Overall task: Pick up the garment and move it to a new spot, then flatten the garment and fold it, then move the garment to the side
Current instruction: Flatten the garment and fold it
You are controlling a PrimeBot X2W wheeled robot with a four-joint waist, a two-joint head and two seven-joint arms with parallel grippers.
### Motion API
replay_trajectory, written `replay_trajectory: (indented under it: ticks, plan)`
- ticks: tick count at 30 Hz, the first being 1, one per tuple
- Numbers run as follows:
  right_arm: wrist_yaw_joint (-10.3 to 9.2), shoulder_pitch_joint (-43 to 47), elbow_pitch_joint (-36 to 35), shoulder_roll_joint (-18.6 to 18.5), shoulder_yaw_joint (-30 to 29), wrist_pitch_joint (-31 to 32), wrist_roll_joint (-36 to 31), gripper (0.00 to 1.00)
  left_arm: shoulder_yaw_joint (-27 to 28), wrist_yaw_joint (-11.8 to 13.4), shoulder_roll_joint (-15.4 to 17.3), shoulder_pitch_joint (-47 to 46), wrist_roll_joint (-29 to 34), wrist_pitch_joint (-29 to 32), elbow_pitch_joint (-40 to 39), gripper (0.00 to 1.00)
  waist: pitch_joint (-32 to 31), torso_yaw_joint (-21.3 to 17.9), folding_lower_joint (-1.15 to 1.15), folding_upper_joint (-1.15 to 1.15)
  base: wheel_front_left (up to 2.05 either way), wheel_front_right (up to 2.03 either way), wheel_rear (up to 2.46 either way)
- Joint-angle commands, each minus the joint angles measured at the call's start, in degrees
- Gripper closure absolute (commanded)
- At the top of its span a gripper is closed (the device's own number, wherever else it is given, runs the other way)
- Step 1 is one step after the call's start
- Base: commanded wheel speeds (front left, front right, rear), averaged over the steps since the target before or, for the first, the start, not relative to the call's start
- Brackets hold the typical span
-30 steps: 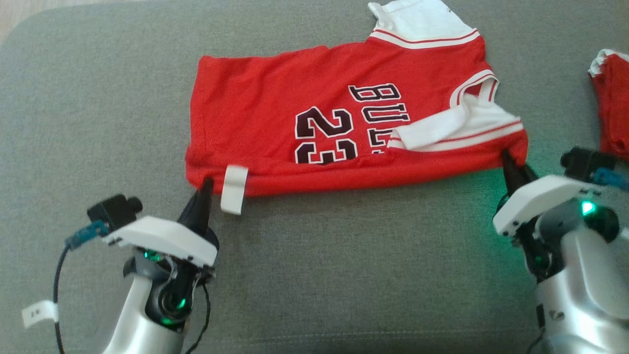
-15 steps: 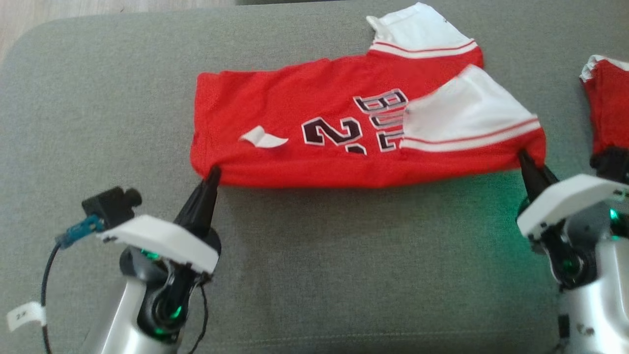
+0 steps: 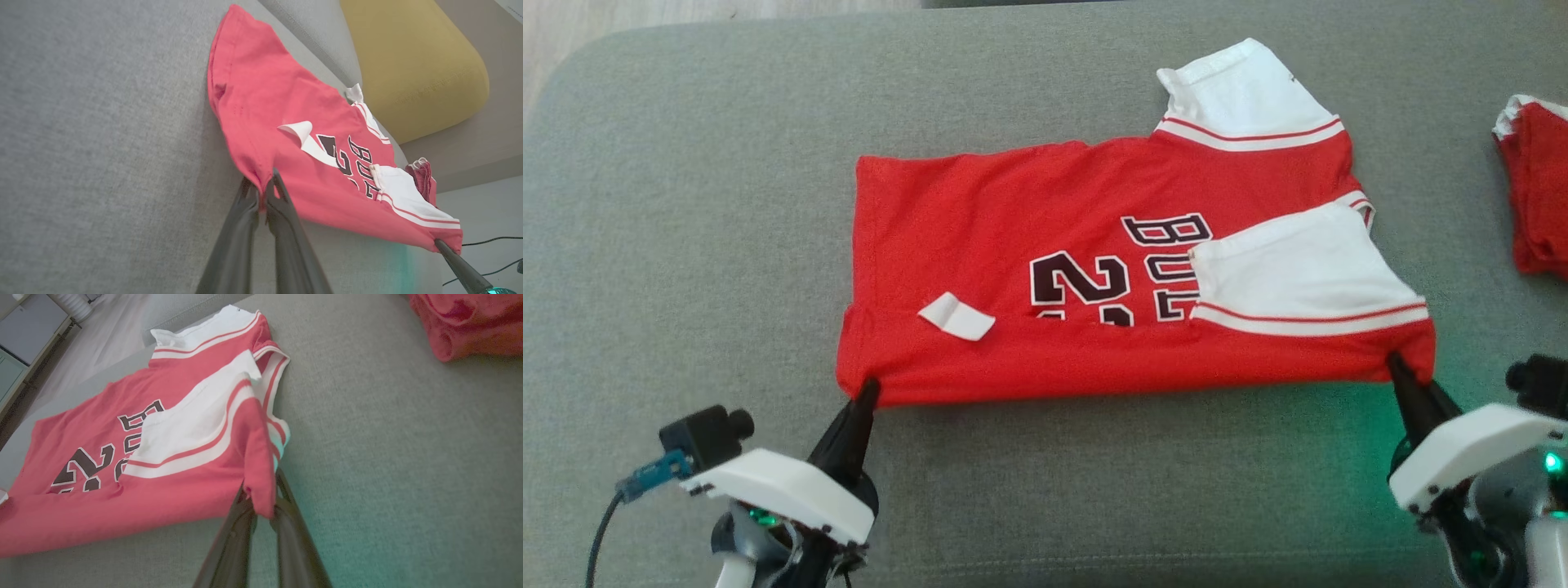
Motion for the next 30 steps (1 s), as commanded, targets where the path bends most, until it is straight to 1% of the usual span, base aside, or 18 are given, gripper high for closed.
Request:
replay_trajectory:
  ticks: [1,7,8,9,10,11,12,13,14,15,18,21,26,30]
  plan:
    - [0.37,-0.94,-2.43,-0.38,0.71,-0.19,-0.13,1.0,2.33,0.24,0.62,-1.21,-0.36,-0.21,-1.56,1.0,0.06,-0.14,0.0,0.0,0.0,0.0,0.0]
    - [0.37,0.41,-1.18,0.32,1.13,-2.15,-0.32,1.0,2.47,0.95,0.91,0.23,-0.39,-0.24,0.77,1.0,0.4,-0.89,0.0,0.0,0.0,0.0,0.0]
    - [0.37,0.41,-0.82,0.36,1.17,-2.61,-0.49,0.8,2.52,1.03,0.87,0.38,-0.51,-0.24,1.09,1.0,0.42,-1.0,0.0,0.0,0.0,0.0,0.0]
    - [0.37,0.44,-0.44,0.4,1.29,-3.05,-0.65,0.56,2.56,1.11,0.84,0.54,-0.6,-0.26,1.39,1.0,0.39,-1.09,0.0,0.0,0.0,0.0,0.0]
    - [0.37,0.5,-0.1,0.43,1.43,-3.44,-0.76,0.23,2.53,1.19,0.86,0.73,-0.62,-0.21,1.66,1.0,0.35,-1.18,0.0,0.0,0.0,0.0,0.0]
    - [0.37,0.57,0.2,0.45,1.51,-3.81,-0.74,0.0,2.47,1.27,0.88,0.96,-0.63,-0.14,1.88,1.0,0.31,-1.28,0.0,0.0,0.0,0.0,0.0]
    - [0.37,0.69,0.49,0.47,1.52,-4.18,-0.65,0.0,2.4,1.32,0.92,1.21,-0.59,-0.17,2.02,0.85,0.27,-1.38,0.0,0.0,0.0,0.0,0.0]
    - [0.37,0.86,0.76,0.48,1.42,-4.57,-0.59,0.0,2.25,1.35,0.99,1.49,-0.5,-0.12,2.11,0.6,0.2,-1.47,0.0,0.0,0.0,0.0,0.0]
    - [0.37,1.11,1.0,0.49,1.23,-4.98,-0.53,0.0,2.15,1.37,1.0,1.76,-0.48,-0.11,2.11,0.12,0.1,-1.53,0.0,0.0,0.0,0.0,0.0]
    - [0.37,1.42,1.17,0.49,1.02,-5.36,-0.53,0.0,2.14,1.46,0.98,2.01,-0.52,-0.14,2.07,0.0,-0.02,-1.57,0.0,0.0,0.0,0.0,0.0]
    - [0.37,2.53,0.89,0.5,0.32,-6.36,-0.31,0.0,2.35,1.92,1.2,2.93,-0.61,-0.12,1.37,0.0,-0.33,-1.74,0.0,0.0,0.0,0.0,0.0]
    - [0.37,3.09,-0.71,0.51,-0.7,-7.31,-1.04,0.0,2.86,2.86,2.45,3.27,0.23,-0.06,-0.39,0.0,-0.5,-2.04,0.0,0.0,0.0,0.0,0.0]
    - [0.37,1.49,-6.52,0.51,-1.17,-8.13,-3.48,0.0,4.19,3.51,6.23,-0.62,2.74,0.53,-4.45,0.0,0.0,-2.58,0.0,0.0,0.0,0.0,0.0]
    - [0.37,-2.04,-9.5,0.51,0.99,-6.86,-5.05,0.0,4.02,3.09,10.21,-7.83,4.91,4.09,-6.33,0.0,1.53,-3.18,0.0,0.0,0.0,0.0,0.0]
